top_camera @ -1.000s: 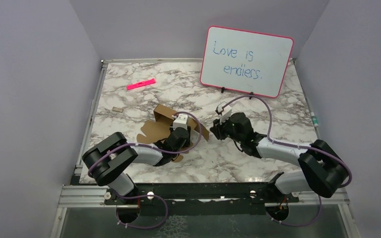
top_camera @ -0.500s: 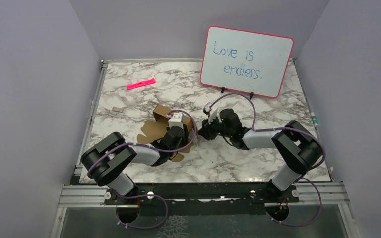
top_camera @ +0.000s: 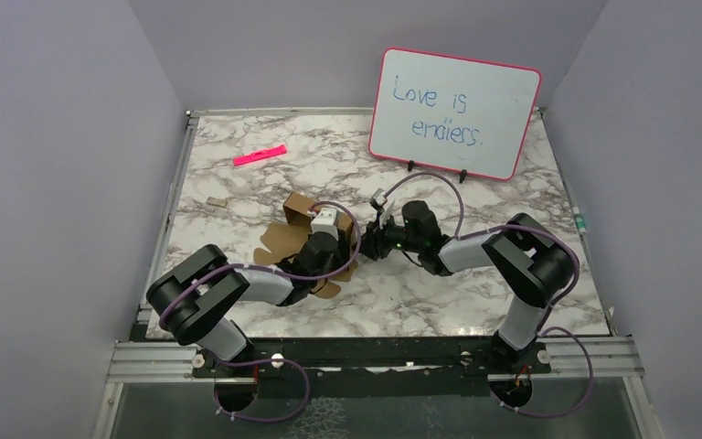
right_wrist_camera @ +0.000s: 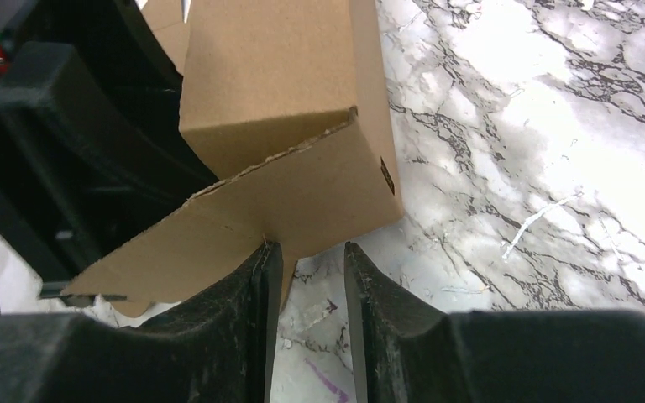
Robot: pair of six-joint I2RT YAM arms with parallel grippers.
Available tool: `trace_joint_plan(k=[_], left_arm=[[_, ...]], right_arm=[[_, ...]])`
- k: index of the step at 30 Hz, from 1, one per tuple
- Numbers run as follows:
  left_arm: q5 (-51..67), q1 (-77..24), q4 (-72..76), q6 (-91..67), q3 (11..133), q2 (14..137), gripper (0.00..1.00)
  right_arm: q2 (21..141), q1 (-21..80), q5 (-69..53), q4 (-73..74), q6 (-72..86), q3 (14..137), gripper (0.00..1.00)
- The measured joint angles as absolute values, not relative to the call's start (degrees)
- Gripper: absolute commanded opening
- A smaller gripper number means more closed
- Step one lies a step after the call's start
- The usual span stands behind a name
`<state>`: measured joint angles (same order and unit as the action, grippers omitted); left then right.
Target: Fold the paper box
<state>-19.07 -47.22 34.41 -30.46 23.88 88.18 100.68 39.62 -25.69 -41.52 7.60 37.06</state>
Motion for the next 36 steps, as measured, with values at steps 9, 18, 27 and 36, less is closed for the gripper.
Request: trace_joint_plan(k=[9, 18, 27, 36], left_arm=[[-17.28, -47.24, 29.45, -30.72, 22.70, 82.98, 0.50], [-16.84, -47.27, 20.21, -30.70, 22.79, 72.97, 0.60], [-17.50, -46.57, 6.70, -30.50, 24.29, 61.28, 0.61], [-20.01, -40.12, 0.67, -29.74, 32.84, 55.83, 0.70]], right_arm=[[104.53, 39.62, -26.68, -45.84, 9.23, 37.34, 0.40], [105.41, 39.62, -28.08, -47.13, 9.43, 37.34, 0.40], [105.41, 39.62, -29.34, -47.31, 9.45, 37.15, 0.43], [105.21, 39.62, -29.80, -47.97, 9.65, 34.33, 0.48]])
